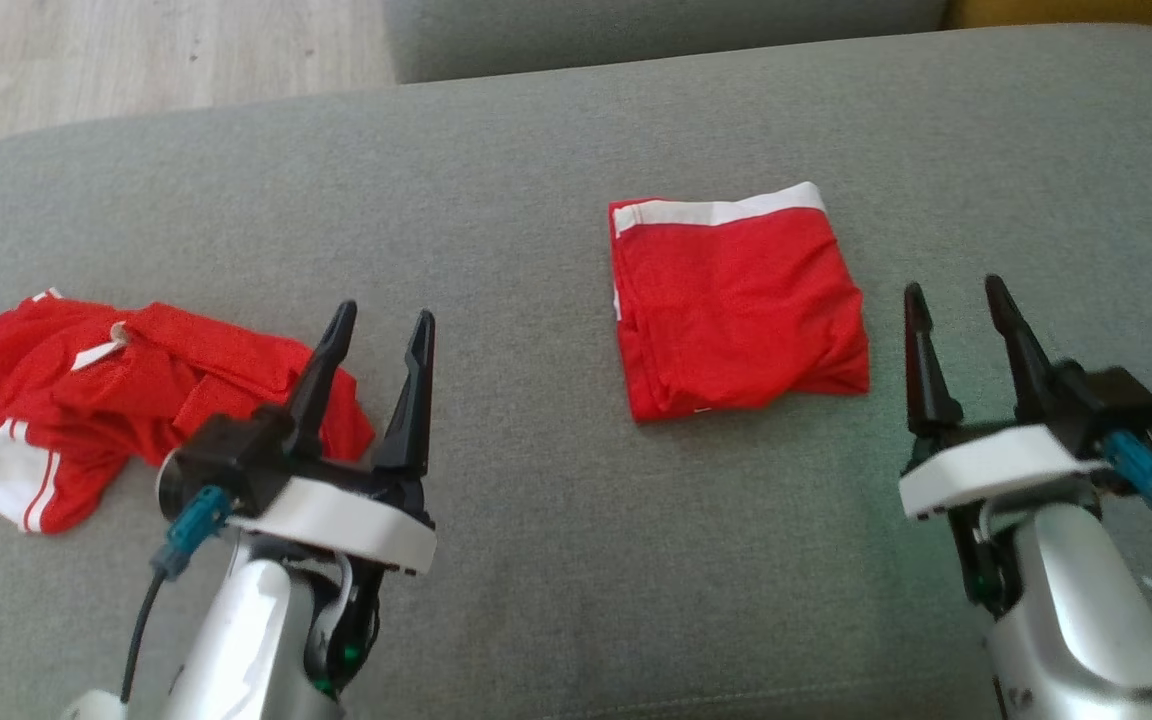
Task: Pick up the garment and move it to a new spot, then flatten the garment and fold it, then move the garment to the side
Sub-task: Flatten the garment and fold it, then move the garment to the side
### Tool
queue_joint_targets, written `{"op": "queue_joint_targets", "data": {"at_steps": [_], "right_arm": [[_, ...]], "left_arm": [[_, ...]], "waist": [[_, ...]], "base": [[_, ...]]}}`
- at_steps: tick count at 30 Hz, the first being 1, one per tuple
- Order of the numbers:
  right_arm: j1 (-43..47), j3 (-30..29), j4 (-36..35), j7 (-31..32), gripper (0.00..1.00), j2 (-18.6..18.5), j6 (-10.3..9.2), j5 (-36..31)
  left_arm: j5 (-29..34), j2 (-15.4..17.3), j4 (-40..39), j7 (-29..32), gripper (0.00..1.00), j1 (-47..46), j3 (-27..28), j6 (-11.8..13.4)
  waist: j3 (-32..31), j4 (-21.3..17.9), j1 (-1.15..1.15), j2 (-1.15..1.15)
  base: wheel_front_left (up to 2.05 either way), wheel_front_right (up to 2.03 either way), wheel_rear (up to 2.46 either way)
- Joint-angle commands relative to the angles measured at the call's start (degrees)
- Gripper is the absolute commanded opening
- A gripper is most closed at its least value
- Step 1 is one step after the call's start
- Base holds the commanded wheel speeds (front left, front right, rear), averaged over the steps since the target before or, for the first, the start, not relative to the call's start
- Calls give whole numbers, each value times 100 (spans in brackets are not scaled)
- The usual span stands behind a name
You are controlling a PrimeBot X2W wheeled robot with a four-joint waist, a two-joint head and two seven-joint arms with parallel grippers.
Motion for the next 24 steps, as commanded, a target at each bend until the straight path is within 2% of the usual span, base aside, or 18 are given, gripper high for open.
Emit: {"op": "queue_joint_targets", "data": {"at_steps": [1,14,19,24], "right_arm": [[-32,91,-246,-63,100,40,-5,21],[337,-19,-533,-63,100,40,-5,25],[172,-42,-376,-1,100,40,-5,-351],[-209,-39,-124,279,100,40,-5,-425]], "left_arm": [[-39,41,-188,-29,100,-103,196,33],[-140,41,-137,-29,100,51,126,86],[-108,41,-178,-29,100,-26,124,79],[-78,41,-248,-29,100,-136,98,37]], "waist": [[-14,-30,0,0],[-22,-132,0,0],[86,-86,0,0],[299,32,0,0]], "base": [[0,0,0],[0,0,0],[0,0,0],[0,0,0]]}}
